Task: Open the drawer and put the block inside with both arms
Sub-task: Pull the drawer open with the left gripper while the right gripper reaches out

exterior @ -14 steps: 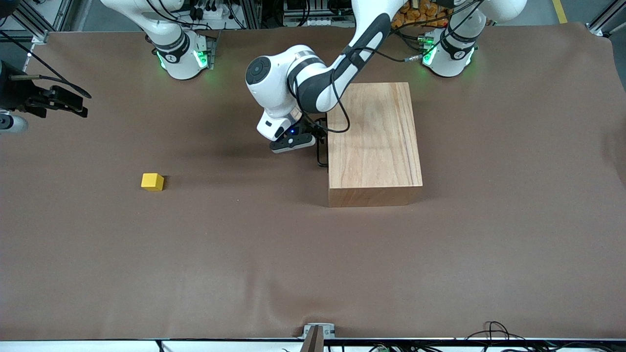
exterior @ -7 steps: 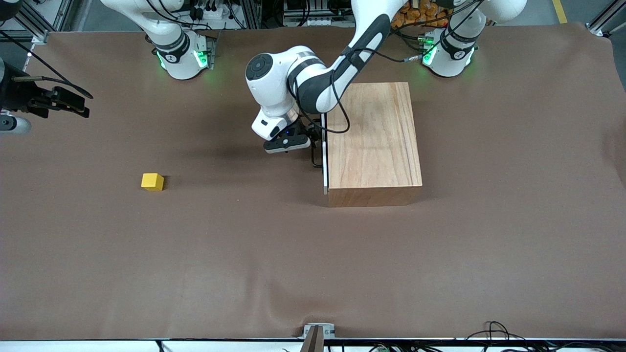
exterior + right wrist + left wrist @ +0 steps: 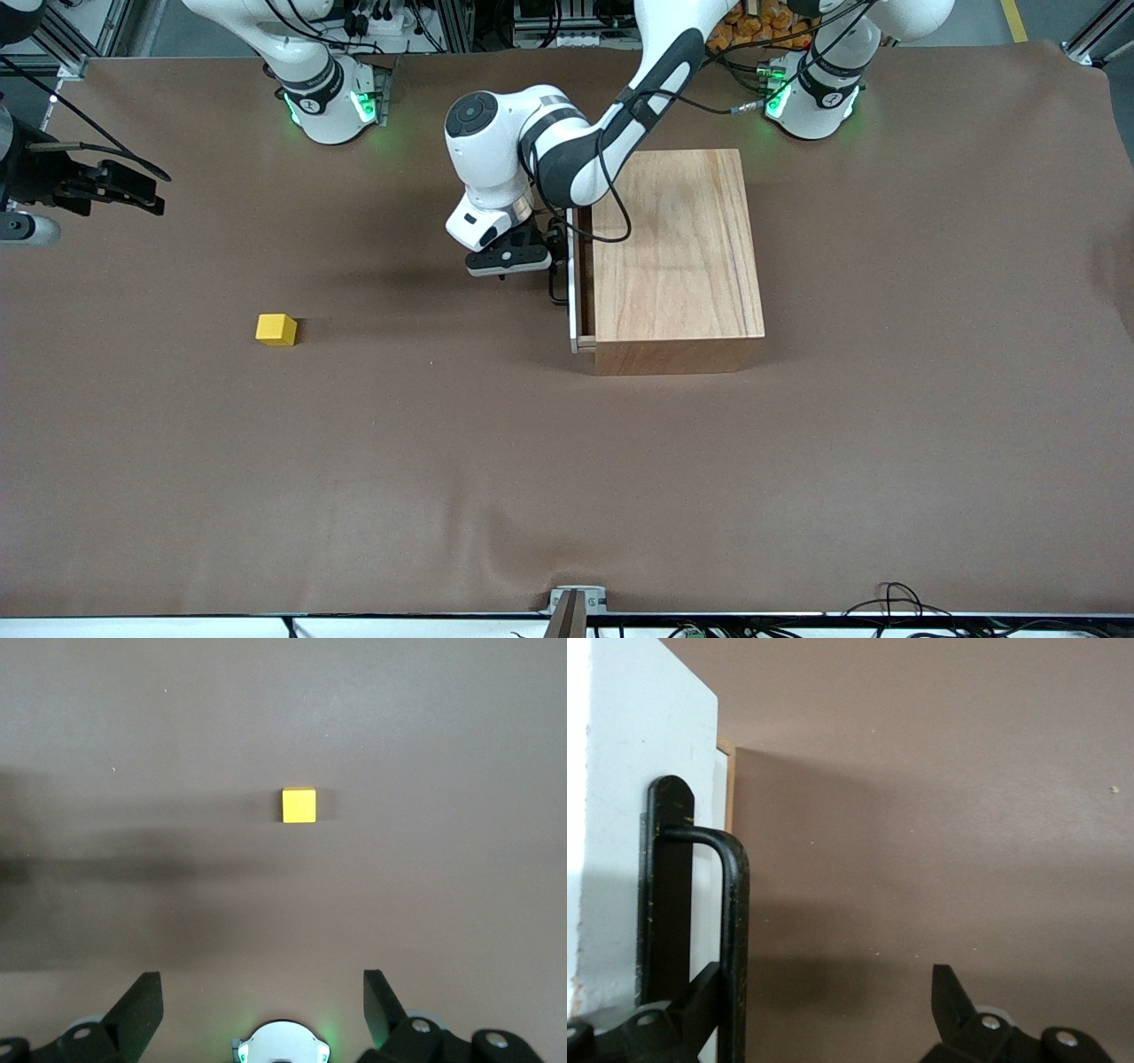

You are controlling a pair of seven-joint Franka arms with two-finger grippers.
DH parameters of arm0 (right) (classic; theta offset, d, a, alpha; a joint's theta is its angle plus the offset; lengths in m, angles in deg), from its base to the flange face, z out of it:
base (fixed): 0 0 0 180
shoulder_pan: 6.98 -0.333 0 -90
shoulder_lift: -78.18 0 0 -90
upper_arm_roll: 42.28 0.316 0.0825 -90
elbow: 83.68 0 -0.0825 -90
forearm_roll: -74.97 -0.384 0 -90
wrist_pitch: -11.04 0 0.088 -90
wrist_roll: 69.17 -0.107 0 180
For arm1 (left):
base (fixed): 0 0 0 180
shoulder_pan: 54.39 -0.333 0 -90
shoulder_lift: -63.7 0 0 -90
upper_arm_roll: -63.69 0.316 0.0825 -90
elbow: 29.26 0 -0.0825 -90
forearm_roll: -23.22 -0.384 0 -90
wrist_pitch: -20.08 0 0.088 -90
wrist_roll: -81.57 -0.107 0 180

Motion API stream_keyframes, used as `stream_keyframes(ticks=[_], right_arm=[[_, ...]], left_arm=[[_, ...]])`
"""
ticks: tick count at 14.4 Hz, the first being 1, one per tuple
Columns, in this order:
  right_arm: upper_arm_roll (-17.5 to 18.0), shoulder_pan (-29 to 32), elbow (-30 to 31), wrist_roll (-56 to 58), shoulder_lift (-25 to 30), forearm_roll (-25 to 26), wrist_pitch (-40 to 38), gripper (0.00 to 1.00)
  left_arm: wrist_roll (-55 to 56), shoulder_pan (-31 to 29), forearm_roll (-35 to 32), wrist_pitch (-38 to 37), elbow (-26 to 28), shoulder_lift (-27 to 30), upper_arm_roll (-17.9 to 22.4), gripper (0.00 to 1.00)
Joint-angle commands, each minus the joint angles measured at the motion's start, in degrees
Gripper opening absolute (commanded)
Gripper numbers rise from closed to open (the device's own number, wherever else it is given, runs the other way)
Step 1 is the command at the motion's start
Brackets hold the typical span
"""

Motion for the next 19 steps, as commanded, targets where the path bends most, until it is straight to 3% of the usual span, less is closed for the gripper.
stream_keyframes(ticks=[1, 12, 19], right_arm=[[0.05, -0.18, 0.42, -0.18, 0.61, 0.39, 1.03, 1.0], [0.05, -0.44, 0.51, -0.27, 0.44, 0.39, 1.82, 1.0], [0.05, -0.53, 4.64, -0.18, 0.17, 0.39, 5.59, 1.0]], left_arm=[[-0.07, 0.44, -0.57, 2.86, -1.39, -1.55, -0.46, 1.0], [0.11, 1.24, -0.57, 5.23, -1.74, -1.29, -2.3, 1.0], [0.11, 1.24, -0.57, 8.83, -1.83, -1.46, -2.92, 1.0]])
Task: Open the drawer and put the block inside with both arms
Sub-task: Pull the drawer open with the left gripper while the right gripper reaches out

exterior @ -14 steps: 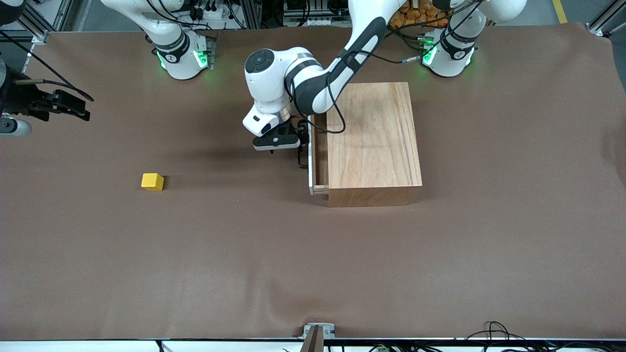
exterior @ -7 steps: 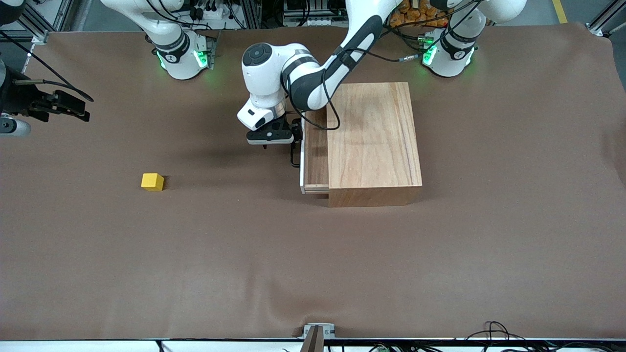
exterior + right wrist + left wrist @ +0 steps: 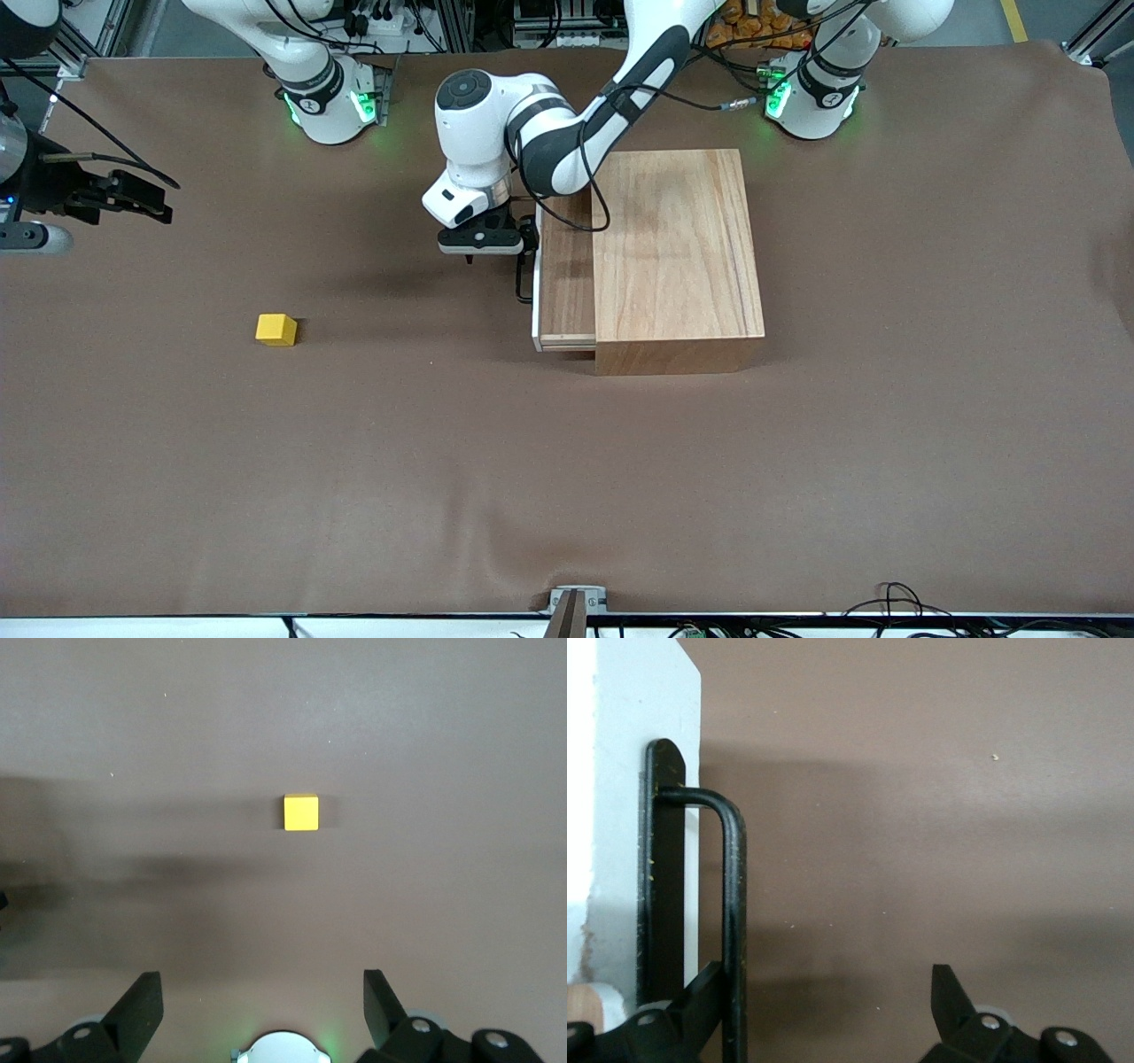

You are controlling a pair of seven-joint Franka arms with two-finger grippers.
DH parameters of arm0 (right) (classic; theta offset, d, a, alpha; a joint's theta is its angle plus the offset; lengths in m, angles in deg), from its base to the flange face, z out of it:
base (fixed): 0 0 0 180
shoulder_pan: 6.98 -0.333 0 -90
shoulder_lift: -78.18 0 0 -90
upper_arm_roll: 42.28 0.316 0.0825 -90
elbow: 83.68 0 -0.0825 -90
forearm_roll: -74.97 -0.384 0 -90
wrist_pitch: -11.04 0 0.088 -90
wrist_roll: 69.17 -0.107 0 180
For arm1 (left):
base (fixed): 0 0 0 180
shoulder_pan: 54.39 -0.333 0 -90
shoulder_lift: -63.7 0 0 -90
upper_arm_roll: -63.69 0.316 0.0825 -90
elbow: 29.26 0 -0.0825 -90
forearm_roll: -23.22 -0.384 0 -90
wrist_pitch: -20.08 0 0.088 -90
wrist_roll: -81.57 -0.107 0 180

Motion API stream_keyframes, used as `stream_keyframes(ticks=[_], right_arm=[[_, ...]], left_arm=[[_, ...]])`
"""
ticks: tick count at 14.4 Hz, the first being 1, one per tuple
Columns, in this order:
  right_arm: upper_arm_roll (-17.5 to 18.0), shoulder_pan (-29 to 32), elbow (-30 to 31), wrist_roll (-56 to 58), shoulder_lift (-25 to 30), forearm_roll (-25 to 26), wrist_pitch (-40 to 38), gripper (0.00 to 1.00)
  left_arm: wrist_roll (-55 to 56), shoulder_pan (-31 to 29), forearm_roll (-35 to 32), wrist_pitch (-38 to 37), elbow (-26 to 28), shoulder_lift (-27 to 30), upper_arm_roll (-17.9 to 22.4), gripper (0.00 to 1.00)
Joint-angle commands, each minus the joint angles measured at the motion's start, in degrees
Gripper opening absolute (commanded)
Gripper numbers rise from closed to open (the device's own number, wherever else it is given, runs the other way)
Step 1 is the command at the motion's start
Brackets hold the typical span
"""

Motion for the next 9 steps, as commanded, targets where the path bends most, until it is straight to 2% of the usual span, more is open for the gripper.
stream_keyframes(ticks=[1, 6, 9], right_arm=[[-0.03, -0.32, 2.85, -0.18, 0.34, 0.39, 3.38, 1.0], [-0.03, 0.03, 9.96, 0.26, -0.19, 0.57, 11.9, 1.0], [-0.03, 0.3, 11.39, 0.44, -4.83, 0.83, 17.0, 1.0]], left_arm=[[0.11, 0.26, -0.57, 2.28, -1.6, -0.85, -0.25, 1.0], [0.02, 0.35, -0.57, 3.95, -1.6, -0.85, -0.95, 1.0], [-0.16, 0.35, -0.57, 3.95, -1.6, -0.59, -1.3, 1.0]])
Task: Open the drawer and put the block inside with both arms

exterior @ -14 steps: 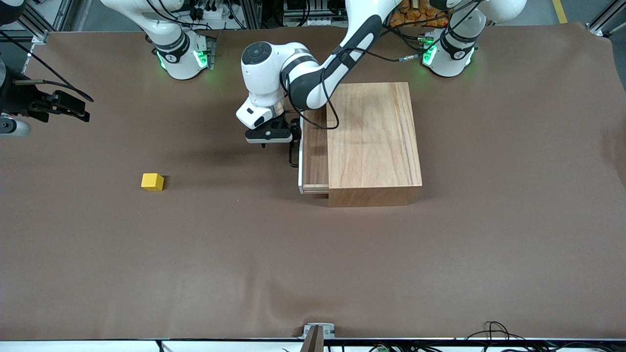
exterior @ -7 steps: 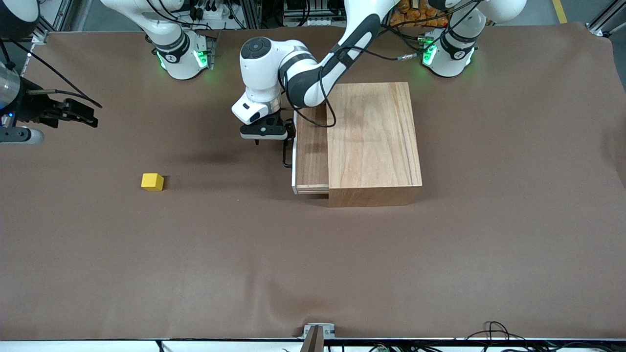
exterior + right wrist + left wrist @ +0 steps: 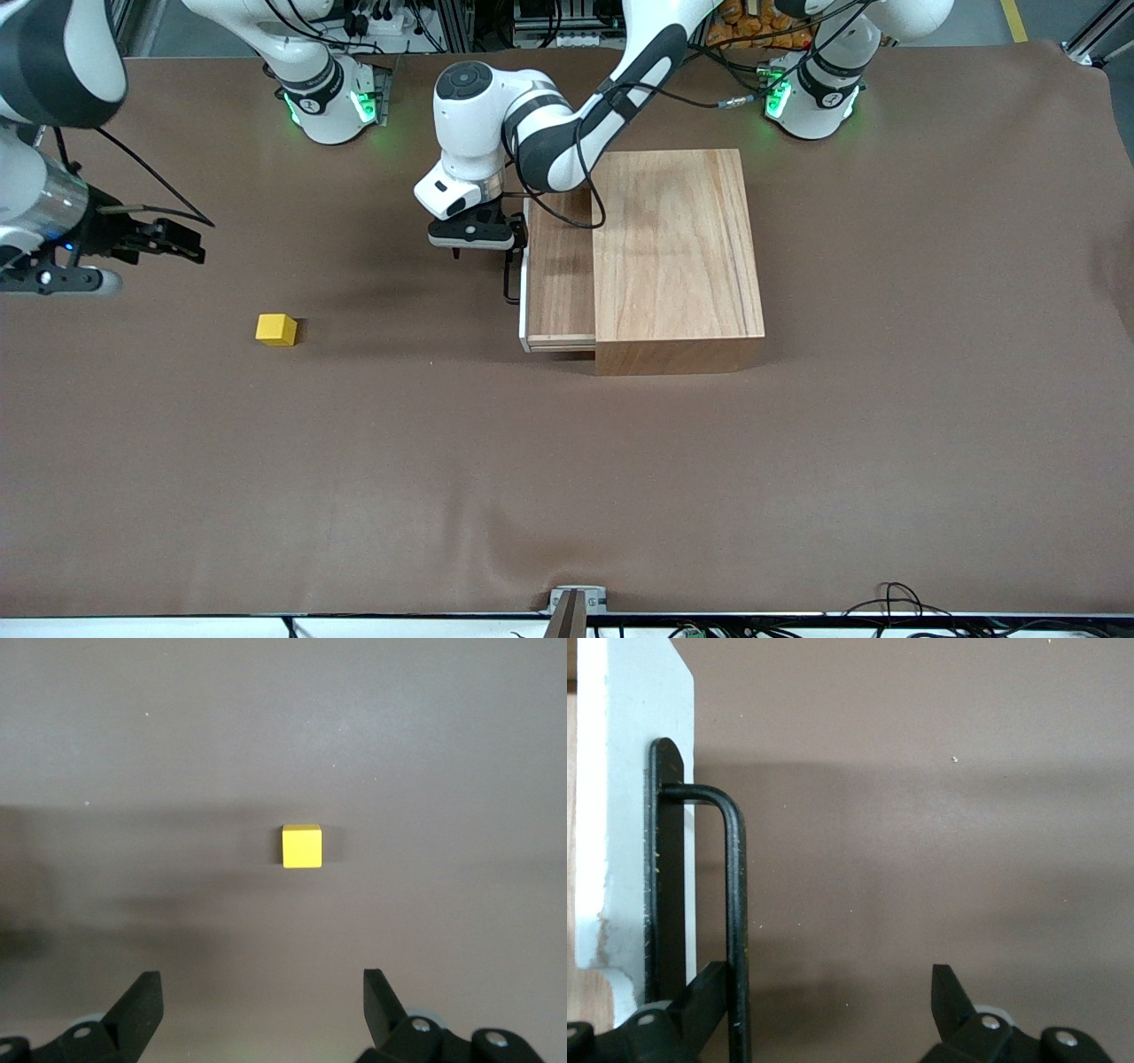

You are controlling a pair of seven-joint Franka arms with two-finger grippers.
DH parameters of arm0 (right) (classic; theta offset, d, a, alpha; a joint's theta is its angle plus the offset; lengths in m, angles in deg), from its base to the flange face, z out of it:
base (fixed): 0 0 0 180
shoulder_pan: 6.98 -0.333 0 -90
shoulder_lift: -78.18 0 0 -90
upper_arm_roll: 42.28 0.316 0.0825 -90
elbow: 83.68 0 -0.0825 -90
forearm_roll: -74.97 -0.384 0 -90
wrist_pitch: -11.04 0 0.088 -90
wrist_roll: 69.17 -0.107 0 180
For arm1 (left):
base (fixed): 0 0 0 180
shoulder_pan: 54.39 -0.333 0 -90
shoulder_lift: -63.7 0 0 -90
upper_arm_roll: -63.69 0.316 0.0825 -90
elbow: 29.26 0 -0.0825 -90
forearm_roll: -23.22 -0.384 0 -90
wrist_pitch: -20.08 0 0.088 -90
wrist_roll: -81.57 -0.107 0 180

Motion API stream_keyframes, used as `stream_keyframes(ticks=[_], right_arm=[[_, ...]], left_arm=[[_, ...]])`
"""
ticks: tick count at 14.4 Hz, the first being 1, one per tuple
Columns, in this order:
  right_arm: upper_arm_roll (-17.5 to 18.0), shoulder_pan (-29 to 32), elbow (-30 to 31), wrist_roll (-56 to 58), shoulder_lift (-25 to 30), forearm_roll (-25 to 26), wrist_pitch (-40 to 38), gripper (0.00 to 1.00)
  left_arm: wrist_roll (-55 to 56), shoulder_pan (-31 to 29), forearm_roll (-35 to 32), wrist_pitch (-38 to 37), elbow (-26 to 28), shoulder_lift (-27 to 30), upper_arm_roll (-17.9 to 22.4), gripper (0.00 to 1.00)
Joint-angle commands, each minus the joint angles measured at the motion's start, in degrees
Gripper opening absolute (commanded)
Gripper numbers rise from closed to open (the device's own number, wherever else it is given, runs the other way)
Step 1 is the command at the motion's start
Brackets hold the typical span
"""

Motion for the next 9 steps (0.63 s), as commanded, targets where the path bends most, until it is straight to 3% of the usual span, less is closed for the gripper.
stream_keyframes(ticks=[1, 9], right_arm=[[0.07, 0.28, 0.62, 0.43, -4.75, 0.73, 4.02, 1.0], [-0.01, 0.36, 1.67, 1.05, -18.65, 0.73, 17.2, 1.0]], left_arm=[[0.02, 0.31, -0.57, 1.08, -1.57, -0.49, -1.0, 1.0], [0.02, -0.04, 1.79, 0.38, -2.19, 2.05, -1.09, 1.0]])
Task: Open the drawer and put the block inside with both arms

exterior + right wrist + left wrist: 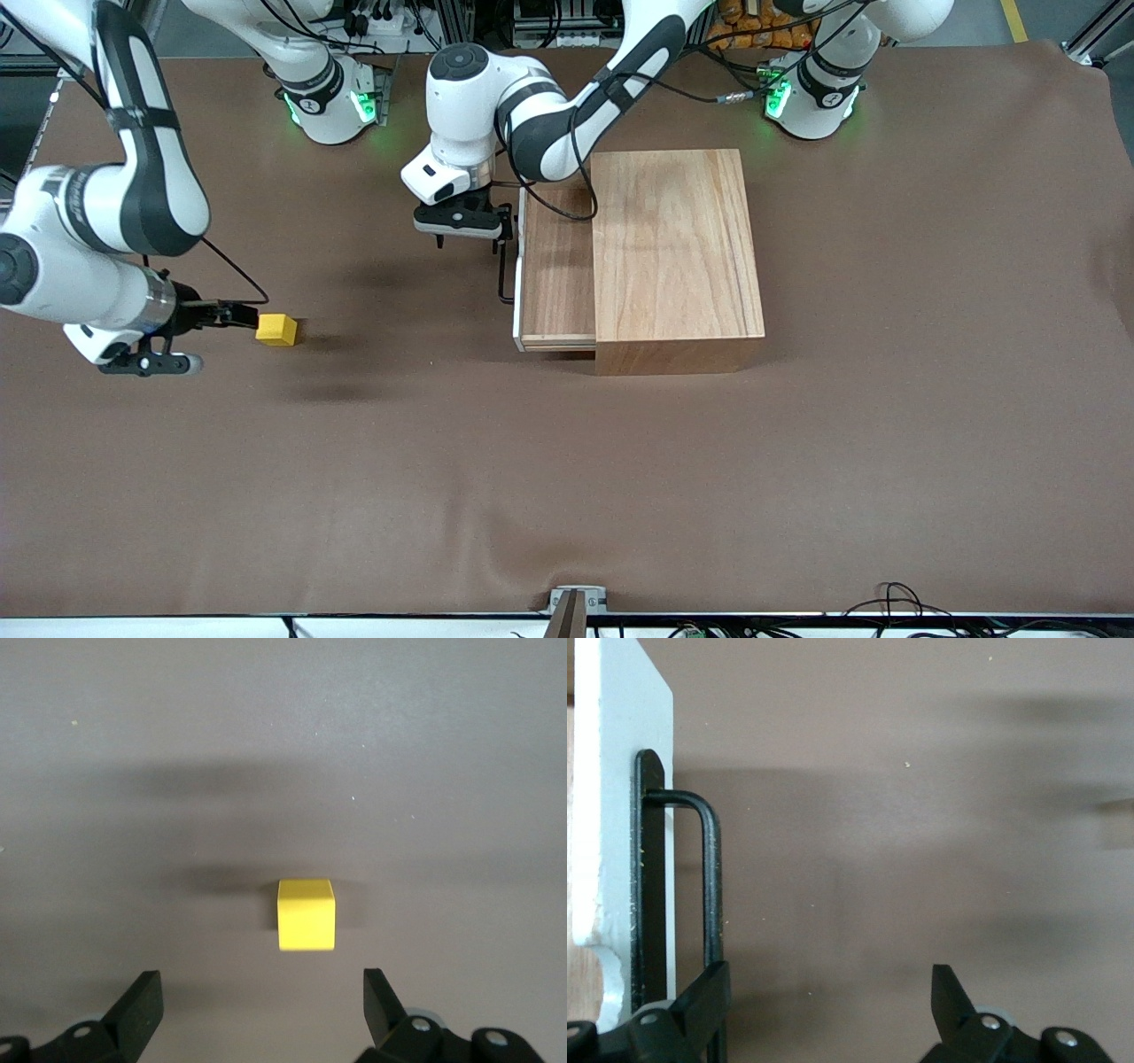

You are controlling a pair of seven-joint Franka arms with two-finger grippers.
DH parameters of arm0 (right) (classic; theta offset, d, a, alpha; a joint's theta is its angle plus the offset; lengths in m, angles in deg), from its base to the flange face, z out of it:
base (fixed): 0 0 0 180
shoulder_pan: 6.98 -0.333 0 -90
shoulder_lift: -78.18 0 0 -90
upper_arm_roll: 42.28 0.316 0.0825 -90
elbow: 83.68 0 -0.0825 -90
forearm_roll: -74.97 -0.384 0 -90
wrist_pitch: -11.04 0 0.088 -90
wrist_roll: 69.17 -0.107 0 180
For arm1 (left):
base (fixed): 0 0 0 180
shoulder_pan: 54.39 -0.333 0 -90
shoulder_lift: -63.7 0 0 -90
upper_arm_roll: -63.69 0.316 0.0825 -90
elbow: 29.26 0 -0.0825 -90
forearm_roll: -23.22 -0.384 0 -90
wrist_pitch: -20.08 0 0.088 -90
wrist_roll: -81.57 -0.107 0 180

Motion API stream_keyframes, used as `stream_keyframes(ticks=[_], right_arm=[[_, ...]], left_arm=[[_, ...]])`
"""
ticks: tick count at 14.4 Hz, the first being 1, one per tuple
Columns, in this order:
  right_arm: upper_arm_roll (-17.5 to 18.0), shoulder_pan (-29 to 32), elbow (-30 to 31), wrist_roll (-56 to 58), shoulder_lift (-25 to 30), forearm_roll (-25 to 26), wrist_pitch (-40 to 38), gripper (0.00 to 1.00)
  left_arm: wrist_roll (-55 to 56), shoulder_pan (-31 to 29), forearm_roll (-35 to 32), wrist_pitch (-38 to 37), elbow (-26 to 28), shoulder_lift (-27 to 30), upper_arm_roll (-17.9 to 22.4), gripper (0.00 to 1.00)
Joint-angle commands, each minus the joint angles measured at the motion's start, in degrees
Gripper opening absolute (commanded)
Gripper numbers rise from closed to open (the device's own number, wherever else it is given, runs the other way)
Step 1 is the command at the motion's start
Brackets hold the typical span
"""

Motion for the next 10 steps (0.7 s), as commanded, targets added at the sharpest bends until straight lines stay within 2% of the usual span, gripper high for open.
stream_keyframes(ticks=[1, 6, 10], right_arm=[[0.05, 0.44, 1.47, 0.75, -3.5, 0.71, 4.73, 1.0], [0.05, 0.87, 13.77, 0.92, -4.39, 0.71, 23.18, 1.0], [0.05, 2.46, 14.58, 1.97, -5.18, 0.71, 24.09, 1.0]], left_arm=[[0.0, -0.16, 1.42, -1.23, 0.03, 2.56, 0.17, 1.0], [-0.53, -2.79, 3.97, -8.95, 0.73, 10.81, 0.69, 1.0], [-1.92, -7.0, 4.41, -16.24, 0.91, 16.35, 0.52, 1.0]])
